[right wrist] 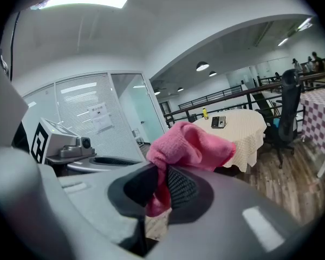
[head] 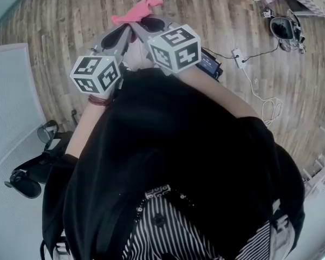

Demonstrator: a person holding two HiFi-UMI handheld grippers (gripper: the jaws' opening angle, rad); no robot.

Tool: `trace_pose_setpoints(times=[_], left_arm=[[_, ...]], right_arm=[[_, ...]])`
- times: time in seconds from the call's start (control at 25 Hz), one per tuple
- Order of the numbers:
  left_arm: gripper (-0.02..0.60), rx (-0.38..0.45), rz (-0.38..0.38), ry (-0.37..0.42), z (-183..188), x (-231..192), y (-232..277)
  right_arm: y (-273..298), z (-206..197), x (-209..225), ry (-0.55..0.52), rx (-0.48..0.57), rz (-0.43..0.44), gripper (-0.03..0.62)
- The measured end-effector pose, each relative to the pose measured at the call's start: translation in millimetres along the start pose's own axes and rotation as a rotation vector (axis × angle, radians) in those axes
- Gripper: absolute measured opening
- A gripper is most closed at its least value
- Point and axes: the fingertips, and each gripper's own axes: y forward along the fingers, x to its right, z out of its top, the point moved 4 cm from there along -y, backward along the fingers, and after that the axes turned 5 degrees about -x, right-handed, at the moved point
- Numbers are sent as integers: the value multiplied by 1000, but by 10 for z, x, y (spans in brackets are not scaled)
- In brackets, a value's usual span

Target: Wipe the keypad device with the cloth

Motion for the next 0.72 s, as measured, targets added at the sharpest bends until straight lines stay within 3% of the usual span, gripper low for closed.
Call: trace_pose_setpoints(times=[0.44, 0.56, 0.72], left_arm=[[3, -21, -29, -12, -74, 158, 22], [3, 28, -32, 16, 41, 120, 61], [3, -5, -26, 52, 46, 39, 181]], right_arm=[[-99, -145, 66, 43, -7, 23, 46], [-60, -76, 145, 47, -5, 11, 46], [-41, -26, 195, 44, 5, -19, 46]])
